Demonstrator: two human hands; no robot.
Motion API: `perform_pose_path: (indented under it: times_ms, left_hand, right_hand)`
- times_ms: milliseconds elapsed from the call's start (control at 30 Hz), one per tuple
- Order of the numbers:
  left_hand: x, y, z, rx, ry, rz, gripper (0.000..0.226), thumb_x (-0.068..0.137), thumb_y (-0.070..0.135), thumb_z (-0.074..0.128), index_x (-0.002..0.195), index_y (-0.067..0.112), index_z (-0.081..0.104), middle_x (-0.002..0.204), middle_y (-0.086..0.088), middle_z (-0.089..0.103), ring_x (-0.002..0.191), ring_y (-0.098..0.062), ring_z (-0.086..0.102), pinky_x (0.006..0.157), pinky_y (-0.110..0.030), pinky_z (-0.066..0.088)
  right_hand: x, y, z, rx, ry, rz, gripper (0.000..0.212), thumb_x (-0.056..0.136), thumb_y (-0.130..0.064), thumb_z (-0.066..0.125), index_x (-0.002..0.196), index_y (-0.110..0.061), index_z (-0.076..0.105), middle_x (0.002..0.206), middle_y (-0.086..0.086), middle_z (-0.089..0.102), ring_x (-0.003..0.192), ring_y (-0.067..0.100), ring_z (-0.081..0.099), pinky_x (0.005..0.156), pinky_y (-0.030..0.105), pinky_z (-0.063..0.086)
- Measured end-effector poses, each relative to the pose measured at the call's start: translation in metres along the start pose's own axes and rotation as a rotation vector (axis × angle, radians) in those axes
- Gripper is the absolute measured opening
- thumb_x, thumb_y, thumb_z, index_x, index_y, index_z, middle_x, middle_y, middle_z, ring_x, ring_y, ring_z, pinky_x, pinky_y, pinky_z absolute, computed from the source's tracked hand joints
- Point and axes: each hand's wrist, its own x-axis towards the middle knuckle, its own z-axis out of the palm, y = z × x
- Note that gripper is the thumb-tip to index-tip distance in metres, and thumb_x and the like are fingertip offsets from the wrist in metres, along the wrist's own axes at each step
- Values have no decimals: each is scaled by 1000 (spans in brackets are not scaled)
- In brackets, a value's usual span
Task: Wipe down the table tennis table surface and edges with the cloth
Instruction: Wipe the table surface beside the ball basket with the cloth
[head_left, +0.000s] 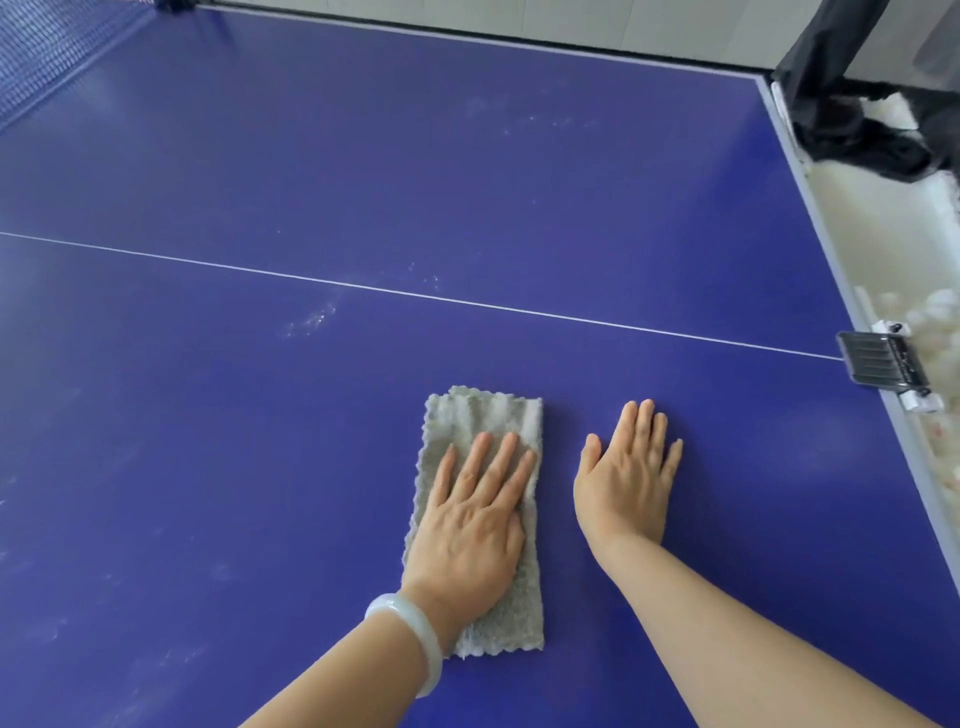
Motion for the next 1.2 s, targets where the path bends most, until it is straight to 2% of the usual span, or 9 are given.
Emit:
perform_pose_path:
  times_ms: [100, 167, 367, 433, 533, 633, 767, 933, 1200]
  left_hand:
    - [35, 21, 7, -12, -79, 199, 57, 101, 35, 20, 157, 34, 10, 164, 13, 4, 151, -12, -11, 123, -45, -1]
    - [57, 1, 1, 20, -73, 191, 57, 100, 35, 20, 157, 35, 12, 164, 13, 4, 151, -12, -8, 123, -42, -3]
    - [82, -86, -28, 13, 36, -366, 58, 100, 32, 24, 157, 32, 13, 165, 9, 4, 152, -16, -2, 123, -42, -2]
    - [82, -63, -24, 32, 34, -266, 61, 97, 32, 23, 157, 30, 13, 165, 9, 6, 152, -18, -1, 123, -45, 1]
    - [94, -11, -6, 35, -101, 172, 63, 95, 37, 10, 157, 33, 12, 165, 12, 5, 152, -15, -4, 123, -45, -1]
    - [132, 0, -7, 66, -153, 271, 61, 96, 38, 9, 157, 36, 12, 164, 13, 5, 152, -14, -3, 123, -42, -4]
    - [155, -60, -15, 72, -8, -61, 54, 103, 36, 24, 157, 35, 15, 165, 10, 9, 152, -16, 3, 123, -41, -2]
    - [124, -108, -25, 13, 41, -405, 58, 100, 37, 20, 157, 31, 12, 166, 7, 5, 152, -17, -2, 123, -44, -3]
    - [-23, 11, 1, 12, -59, 130, 61, 99, 37, 31, 157, 28, 18, 165, 9, 10, 152, -16, 2, 122, -48, 10]
  right_hand:
    - [1, 2, -1, 24, -24, -9, 64, 103, -41, 22, 158, -11, 6, 166, 5, 1, 153, 21, -2, 124, 45, -3]
    - [0, 3, -1, 8, -8, -13, 68, 102, -46, 20, 158, -10, 7, 166, 6, 2, 153, 22, -1, 124, 46, -2]
    - [-3, 3, 4, -63, 7, -10, 75, 98, -54, 13, 158, -9, 6, 166, 9, 4, 153, 25, 2, 124, 49, 4]
    - [-2, 2, 5, -43, 30, -10, 75, 99, -54, 17, 157, -8, 11, 165, 10, 9, 153, 26, 5, 124, 50, 6]
    - [-1, 1, 5, -21, 47, -14, 72, 100, -51, 23, 157, -8, 15, 165, 9, 11, 153, 25, 7, 124, 49, 5]
    - [1, 3, 5, -21, 42, -27, 72, 100, -52, 20, 158, -9, 12, 166, 7, 8, 153, 23, 4, 124, 47, 3]
    - [0, 3, 4, -26, 38, -28, 73, 99, -53, 17, 158, -10, 11, 166, 7, 7, 153, 23, 3, 124, 47, 2]
    - [1, 5, 5, -27, 26, -23, 74, 99, -55, 14, 158, -10, 9, 166, 8, 6, 153, 24, 2, 124, 48, 2]
    - [3, 7, -1, 109, 17, -13, 69, 101, -52, 19, 157, -12, 16, 166, 5, 10, 153, 21, 5, 124, 44, 1]
